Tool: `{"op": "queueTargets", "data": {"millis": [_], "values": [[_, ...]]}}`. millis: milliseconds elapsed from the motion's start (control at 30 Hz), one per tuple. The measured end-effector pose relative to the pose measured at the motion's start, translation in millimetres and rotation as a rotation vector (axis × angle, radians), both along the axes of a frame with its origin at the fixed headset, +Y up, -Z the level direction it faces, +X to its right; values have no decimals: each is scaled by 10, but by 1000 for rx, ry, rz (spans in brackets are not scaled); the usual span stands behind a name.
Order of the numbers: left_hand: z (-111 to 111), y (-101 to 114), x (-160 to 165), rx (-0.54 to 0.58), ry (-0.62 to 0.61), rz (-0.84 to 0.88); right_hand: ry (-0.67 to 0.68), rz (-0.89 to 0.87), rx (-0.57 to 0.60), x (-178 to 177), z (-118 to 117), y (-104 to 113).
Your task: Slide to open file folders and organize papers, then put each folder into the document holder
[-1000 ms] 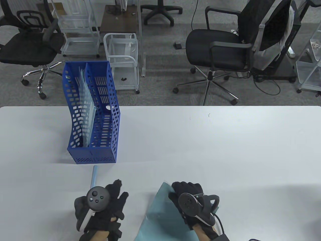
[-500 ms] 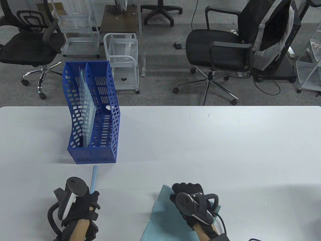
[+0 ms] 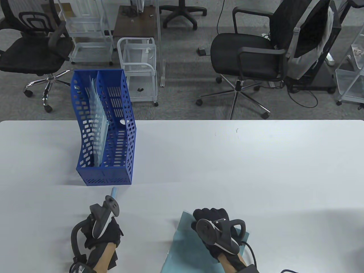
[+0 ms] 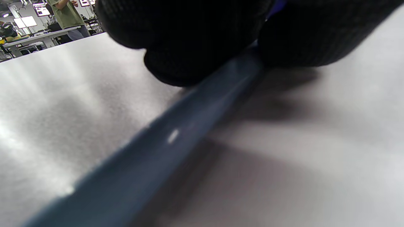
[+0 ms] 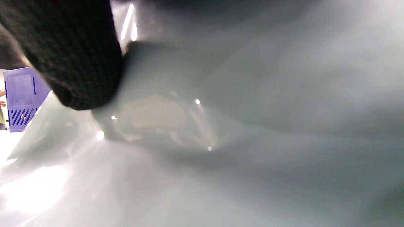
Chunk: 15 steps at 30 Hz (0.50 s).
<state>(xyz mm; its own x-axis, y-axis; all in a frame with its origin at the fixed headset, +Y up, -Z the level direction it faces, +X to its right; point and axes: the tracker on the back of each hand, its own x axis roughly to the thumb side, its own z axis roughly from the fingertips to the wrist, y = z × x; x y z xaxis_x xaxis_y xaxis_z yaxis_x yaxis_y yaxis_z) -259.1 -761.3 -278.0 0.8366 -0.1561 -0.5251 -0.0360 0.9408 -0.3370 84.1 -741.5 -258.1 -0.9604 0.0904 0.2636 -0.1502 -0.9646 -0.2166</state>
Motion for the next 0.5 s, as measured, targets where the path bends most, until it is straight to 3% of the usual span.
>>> {"op": "queueTargets", "data": {"millis": [167,267,333,500], "values": [[19,-2,-3,34,-15,31,7,14,-15,-20,-1,-6],[57,30,48,60,-75,328,28,13,-38,-8,-6,1],[73,71,171,198,-205,445,52,-1,-63,13,-13,15],[92,363,453,460,-386,851,81,-16,-69,69,-5,58]]}}
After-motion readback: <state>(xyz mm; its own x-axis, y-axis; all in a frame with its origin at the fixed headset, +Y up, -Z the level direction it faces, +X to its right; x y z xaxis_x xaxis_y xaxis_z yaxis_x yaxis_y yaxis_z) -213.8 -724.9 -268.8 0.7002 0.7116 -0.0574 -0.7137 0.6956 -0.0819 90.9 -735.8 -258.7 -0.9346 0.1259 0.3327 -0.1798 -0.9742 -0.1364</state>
